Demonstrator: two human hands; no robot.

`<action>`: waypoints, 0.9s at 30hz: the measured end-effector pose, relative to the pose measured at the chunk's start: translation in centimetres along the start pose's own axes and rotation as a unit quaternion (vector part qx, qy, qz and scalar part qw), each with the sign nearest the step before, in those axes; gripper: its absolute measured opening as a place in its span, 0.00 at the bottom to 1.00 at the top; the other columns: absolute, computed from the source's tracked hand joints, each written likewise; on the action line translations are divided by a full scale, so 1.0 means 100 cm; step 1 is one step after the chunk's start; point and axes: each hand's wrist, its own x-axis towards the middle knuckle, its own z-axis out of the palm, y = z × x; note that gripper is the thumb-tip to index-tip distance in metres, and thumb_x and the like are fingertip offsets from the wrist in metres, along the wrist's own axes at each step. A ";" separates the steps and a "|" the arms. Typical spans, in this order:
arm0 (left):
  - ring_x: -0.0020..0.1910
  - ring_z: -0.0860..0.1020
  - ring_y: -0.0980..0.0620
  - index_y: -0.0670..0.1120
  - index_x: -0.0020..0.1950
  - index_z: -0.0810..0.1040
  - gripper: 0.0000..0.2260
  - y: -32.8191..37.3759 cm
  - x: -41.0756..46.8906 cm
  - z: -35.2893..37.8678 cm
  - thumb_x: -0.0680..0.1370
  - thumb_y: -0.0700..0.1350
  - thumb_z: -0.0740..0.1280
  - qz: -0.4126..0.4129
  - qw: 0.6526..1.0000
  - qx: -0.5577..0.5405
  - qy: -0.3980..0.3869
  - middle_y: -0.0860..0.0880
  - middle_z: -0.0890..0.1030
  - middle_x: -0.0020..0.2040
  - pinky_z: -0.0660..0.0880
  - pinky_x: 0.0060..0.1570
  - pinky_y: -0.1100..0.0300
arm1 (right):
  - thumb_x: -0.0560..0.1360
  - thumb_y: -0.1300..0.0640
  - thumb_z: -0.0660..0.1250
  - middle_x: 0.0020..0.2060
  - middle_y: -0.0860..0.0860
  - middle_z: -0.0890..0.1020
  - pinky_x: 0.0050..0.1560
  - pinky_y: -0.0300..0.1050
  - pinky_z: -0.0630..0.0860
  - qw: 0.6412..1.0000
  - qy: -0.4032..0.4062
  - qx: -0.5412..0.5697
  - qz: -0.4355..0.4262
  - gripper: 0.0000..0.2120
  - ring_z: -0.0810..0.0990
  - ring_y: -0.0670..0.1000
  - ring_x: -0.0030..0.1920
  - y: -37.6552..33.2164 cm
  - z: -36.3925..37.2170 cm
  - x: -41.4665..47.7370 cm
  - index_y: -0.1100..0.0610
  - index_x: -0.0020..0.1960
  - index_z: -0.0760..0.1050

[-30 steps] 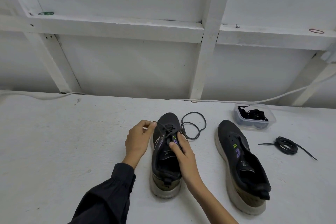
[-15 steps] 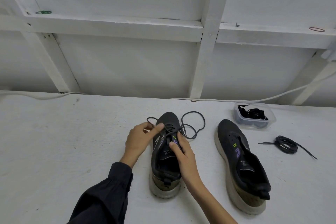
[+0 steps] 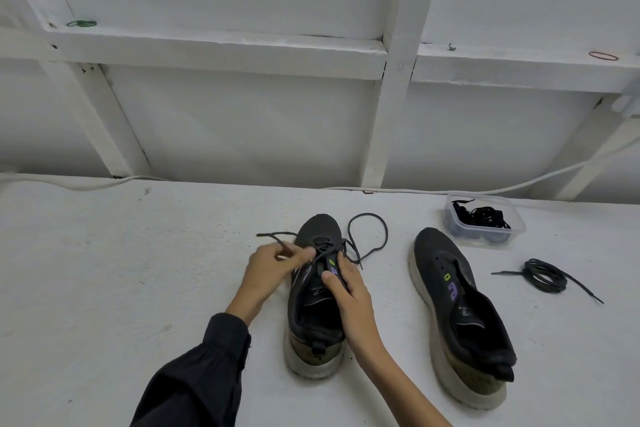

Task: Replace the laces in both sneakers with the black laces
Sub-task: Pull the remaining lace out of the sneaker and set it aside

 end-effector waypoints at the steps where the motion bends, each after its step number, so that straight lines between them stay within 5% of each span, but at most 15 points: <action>1: 0.37 0.79 0.60 0.51 0.40 0.83 0.06 -0.004 0.000 0.002 0.71 0.51 0.76 0.000 1.000 0.012 -0.015 0.54 0.83 0.37 0.73 0.41 0.61 | 0.70 0.37 0.64 0.72 0.43 0.69 0.75 0.50 0.62 1.000 0.001 -0.003 -0.002 0.36 0.65 0.42 0.72 0.000 0.000 0.000 0.49 0.75 0.66; 8: 0.44 0.79 0.49 0.57 0.39 0.78 0.06 0.003 0.004 0.001 0.75 0.53 0.71 0.051 0.956 -0.087 0.275 0.55 0.82 0.40 0.77 0.51 0.45 | 0.79 0.51 0.66 0.73 0.44 0.67 0.75 0.45 0.61 1.000 -0.009 0.024 0.009 0.27 0.65 0.42 0.72 0.004 -0.003 0.000 0.51 0.76 0.64; 14: 0.41 0.81 0.55 0.53 0.39 0.85 0.23 -0.009 0.000 0.007 0.59 0.70 0.72 -0.006 0.999 -0.004 0.033 0.55 0.84 0.37 0.79 0.49 0.52 | 0.79 0.52 0.65 0.73 0.44 0.67 0.73 0.40 0.60 1.000 -0.005 0.013 0.006 0.27 0.64 0.41 0.72 0.004 -0.003 0.000 0.52 0.76 0.64; 18: 0.42 0.81 0.52 0.52 0.38 0.82 0.12 -0.007 0.004 0.006 0.68 0.60 0.75 0.029 0.989 0.031 0.143 0.53 0.84 0.38 0.79 0.49 0.49 | 0.79 0.52 0.66 0.72 0.43 0.68 0.74 0.44 0.62 1.000 -0.010 0.014 0.006 0.26 0.66 0.41 0.72 0.005 -0.003 0.000 0.51 0.75 0.65; 22: 0.41 0.77 0.51 0.50 0.39 0.79 0.09 0.004 0.007 0.000 0.74 0.52 0.72 0.043 0.955 -0.080 0.281 0.54 0.80 0.38 0.75 0.50 0.49 | 0.77 0.47 0.66 0.65 0.43 0.75 0.67 0.42 0.69 1.000 -0.014 0.013 -0.001 0.22 0.72 0.41 0.65 0.003 -0.003 -0.001 0.48 0.70 0.72; 27: 0.40 0.79 0.52 0.47 0.40 0.82 0.14 -0.002 0.002 0.006 0.70 0.57 0.75 0.023 0.994 -0.042 0.102 0.51 0.83 0.38 0.76 0.46 0.53 | 0.76 0.51 0.65 0.50 0.48 0.80 0.53 0.36 0.71 0.999 -0.013 0.028 -0.021 0.08 0.78 0.44 0.52 0.003 -0.004 -0.001 0.50 0.54 0.79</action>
